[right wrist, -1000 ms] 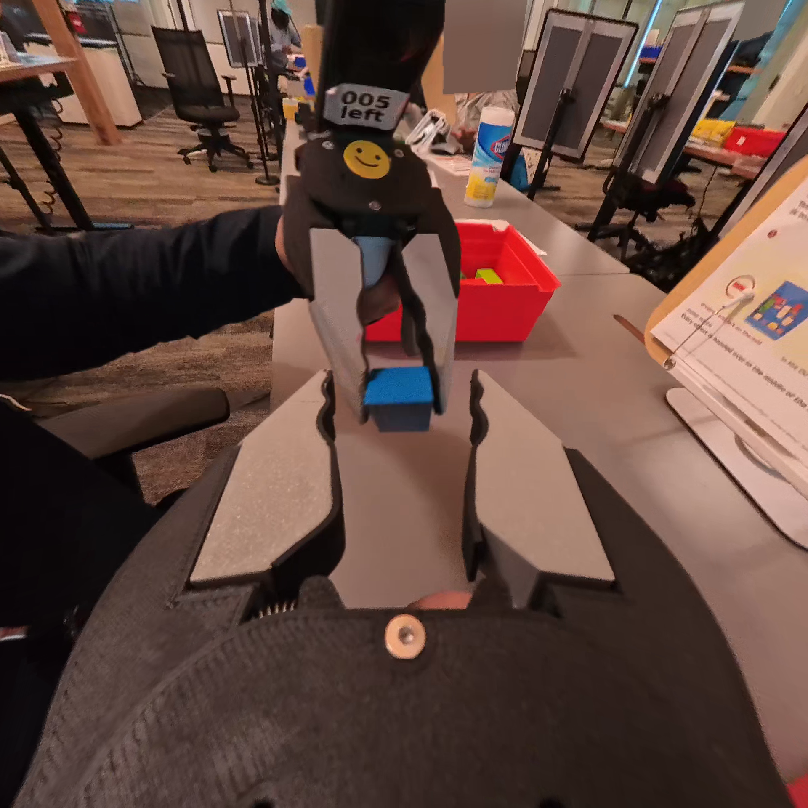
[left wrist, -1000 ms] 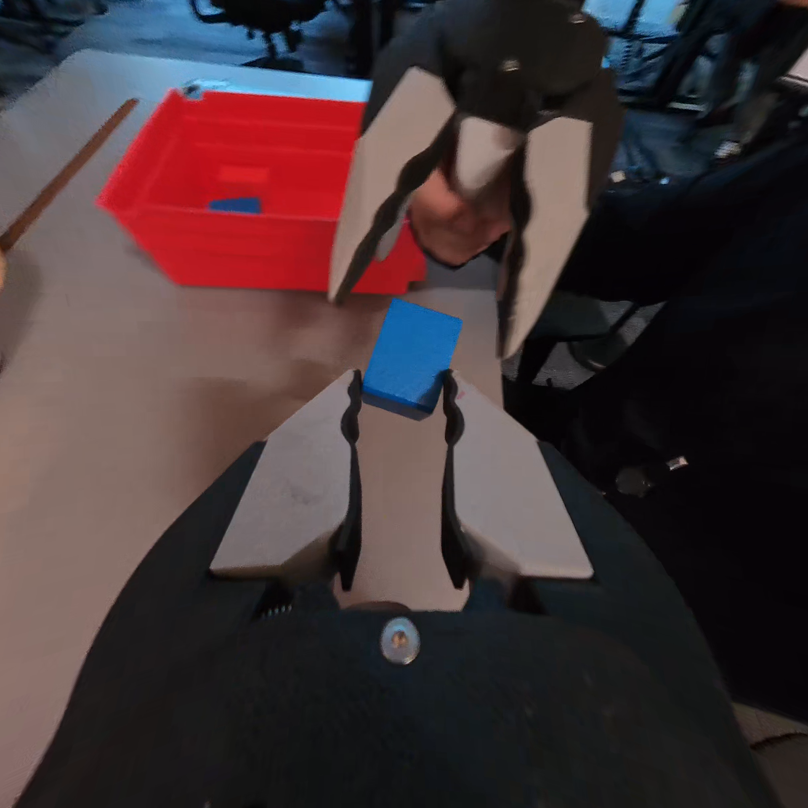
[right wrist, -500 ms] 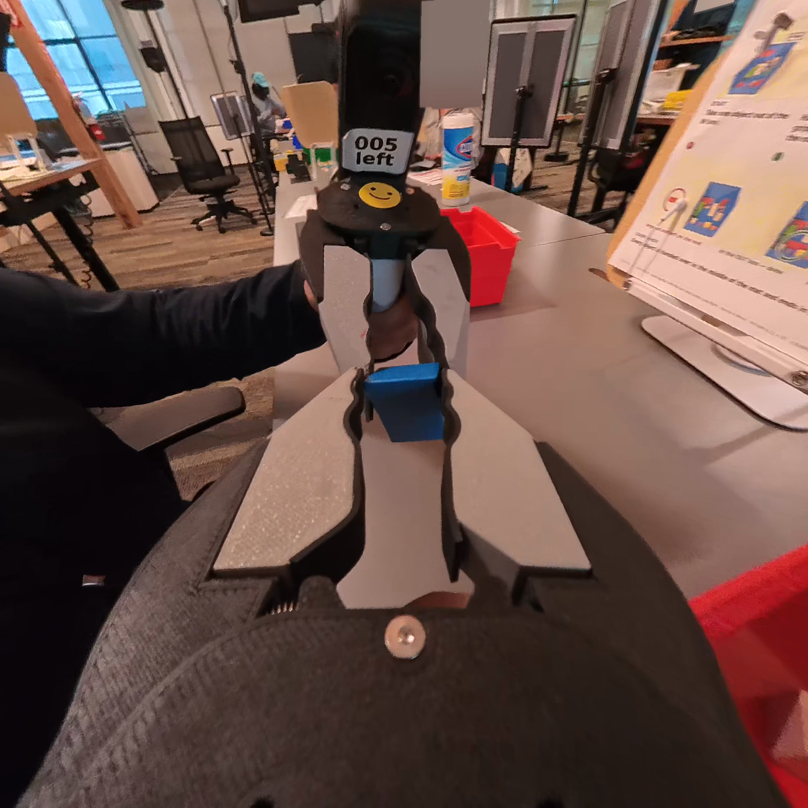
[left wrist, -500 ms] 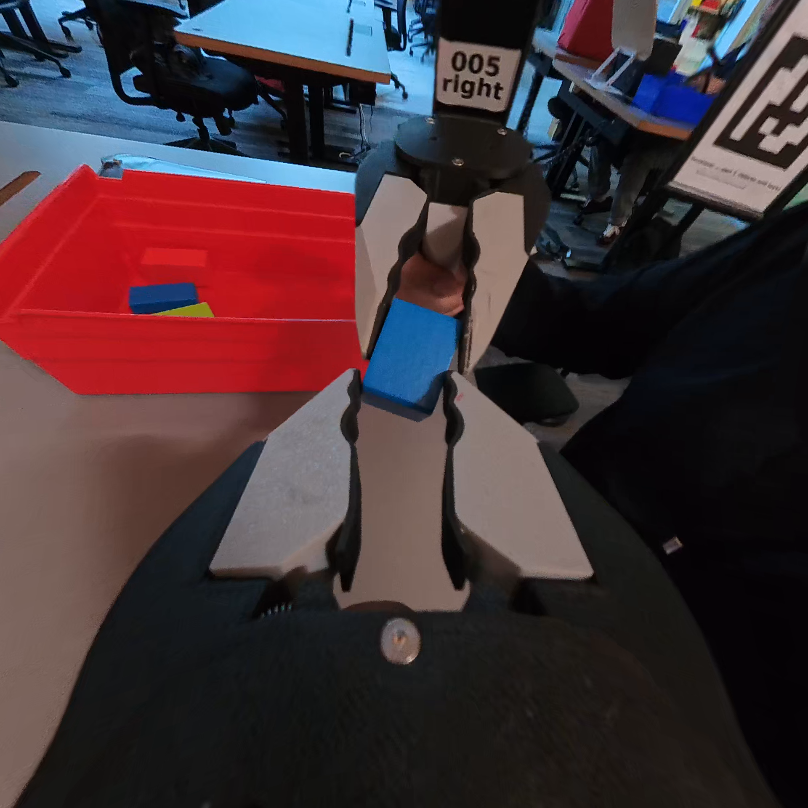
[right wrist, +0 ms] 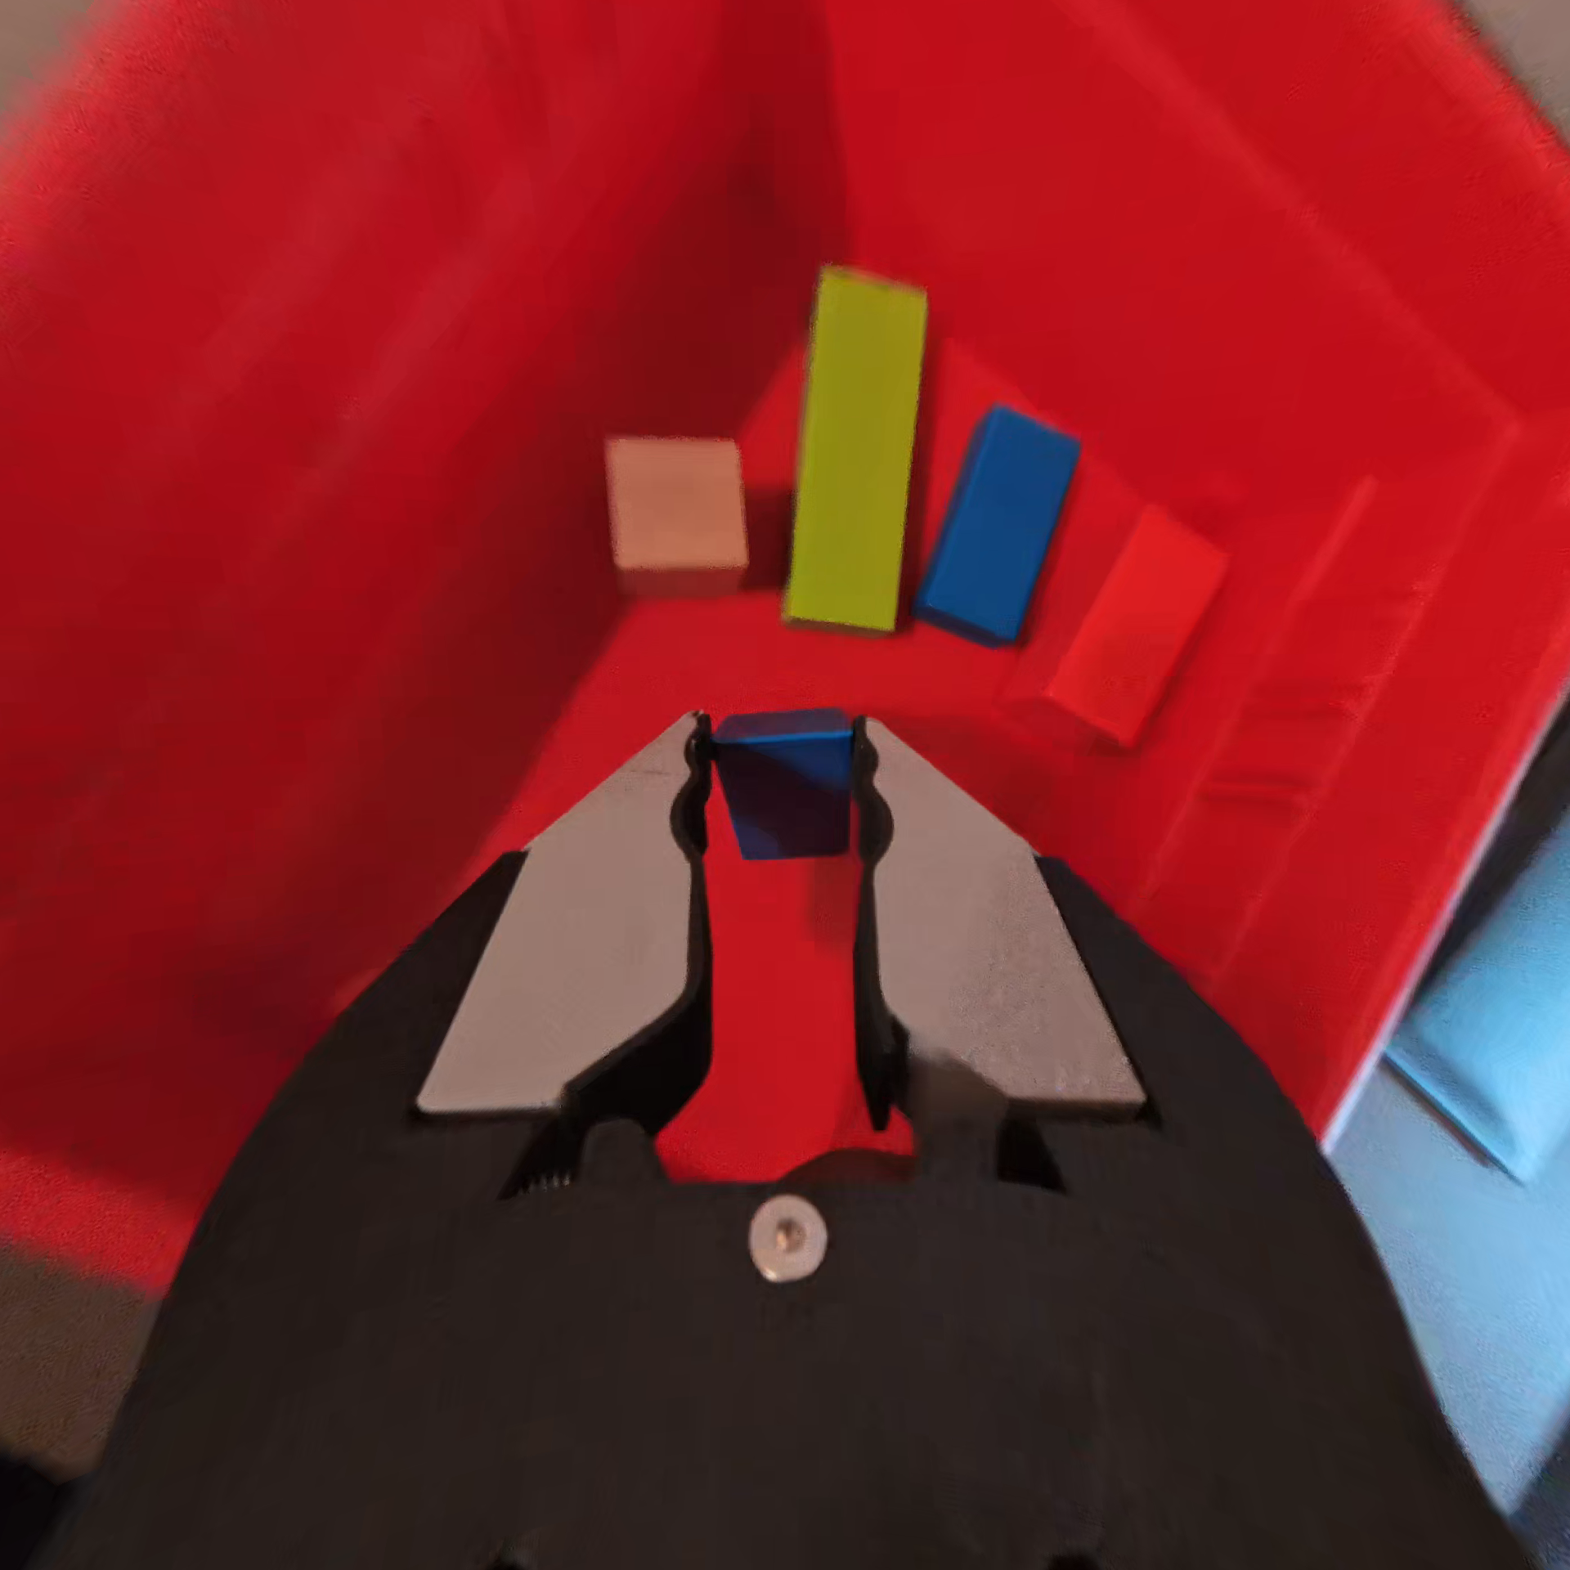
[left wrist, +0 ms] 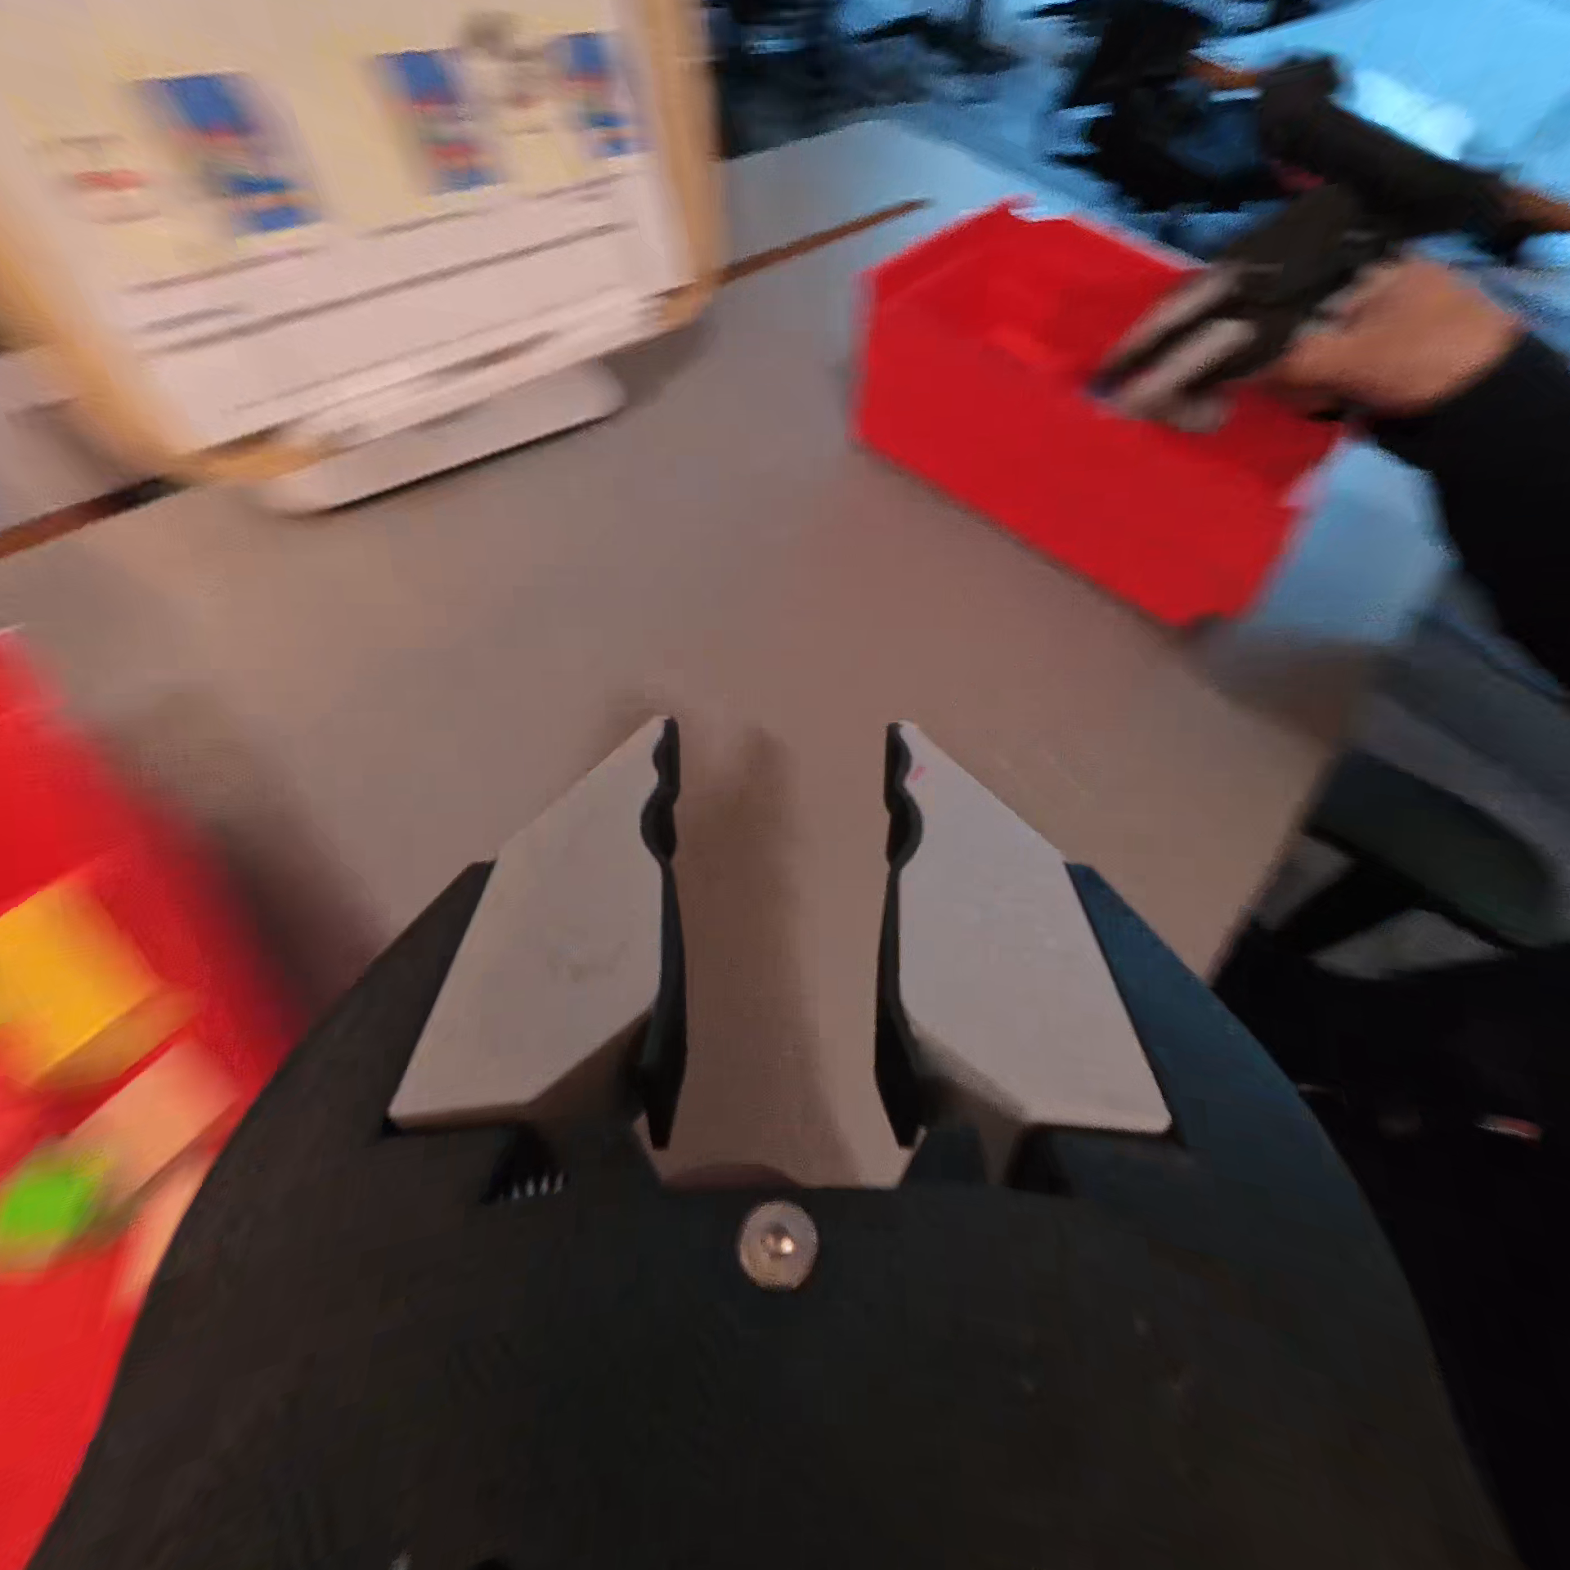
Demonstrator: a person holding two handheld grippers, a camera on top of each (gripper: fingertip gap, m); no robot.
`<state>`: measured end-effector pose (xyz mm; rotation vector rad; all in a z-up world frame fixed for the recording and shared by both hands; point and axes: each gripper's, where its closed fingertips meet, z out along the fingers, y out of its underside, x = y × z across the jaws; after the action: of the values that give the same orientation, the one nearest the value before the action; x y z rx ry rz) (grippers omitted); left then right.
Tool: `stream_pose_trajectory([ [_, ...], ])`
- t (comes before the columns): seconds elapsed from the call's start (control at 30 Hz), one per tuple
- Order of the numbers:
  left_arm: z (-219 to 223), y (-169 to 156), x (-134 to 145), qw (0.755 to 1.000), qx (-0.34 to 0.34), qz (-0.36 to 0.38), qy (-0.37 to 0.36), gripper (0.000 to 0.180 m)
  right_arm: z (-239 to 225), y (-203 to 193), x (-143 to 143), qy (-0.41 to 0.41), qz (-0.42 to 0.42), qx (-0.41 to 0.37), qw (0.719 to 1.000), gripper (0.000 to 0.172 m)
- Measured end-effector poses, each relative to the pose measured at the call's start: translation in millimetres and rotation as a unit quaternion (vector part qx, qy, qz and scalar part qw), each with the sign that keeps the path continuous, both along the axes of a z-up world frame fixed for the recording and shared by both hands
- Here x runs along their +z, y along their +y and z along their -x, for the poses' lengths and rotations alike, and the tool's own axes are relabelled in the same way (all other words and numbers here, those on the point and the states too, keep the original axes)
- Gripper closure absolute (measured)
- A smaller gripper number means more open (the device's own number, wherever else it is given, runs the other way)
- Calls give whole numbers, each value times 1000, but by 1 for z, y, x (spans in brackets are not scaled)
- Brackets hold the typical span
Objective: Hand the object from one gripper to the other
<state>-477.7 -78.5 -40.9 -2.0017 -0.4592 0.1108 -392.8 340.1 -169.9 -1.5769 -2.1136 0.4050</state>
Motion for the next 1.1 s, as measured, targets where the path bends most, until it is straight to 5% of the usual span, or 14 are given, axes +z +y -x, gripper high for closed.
stream_pose_trajectory([
  [0.1, 63, -112, -7, 984, 163, 68, 23, 133, 7, 10, -23, -33, -41, -22, 998, 137],
  [0.17, 98, -173, -23, 967, 226, 120, 7, 130, 12, 3, -24, -40, -13, -30, 999, 119],
  [0.3, 159, -234, -64, 944, 268, 188, -31, 128, 22, 7, 12, 8, -15, -69, 997, 112],
  [0.47, 148, -178, -100, 974, 61, 131, -174, 132, 23, -10, 61, 70, 2, -77, 995, 114],
  [0.73, 166, -180, -160, 940, 39, 316, -122, 133, 12, -48, 84, 85, -3, -31, 996, 114],
  [0.83, 174, -182, -161, 933, 44, 347, -78, 156, 13, -65, 96, 105, 7, -9, 994, 116],
  [0.97, 178, -176, -129, 950, 67, 303, -35, 157, 16, -115, 108, 131, 67, 50, 988, 118],
  [1.1, 141, -121, -34, 974, 42, 178, 137, 157, 23, -212, 118, 151, 186, 158, 958, 113],
])
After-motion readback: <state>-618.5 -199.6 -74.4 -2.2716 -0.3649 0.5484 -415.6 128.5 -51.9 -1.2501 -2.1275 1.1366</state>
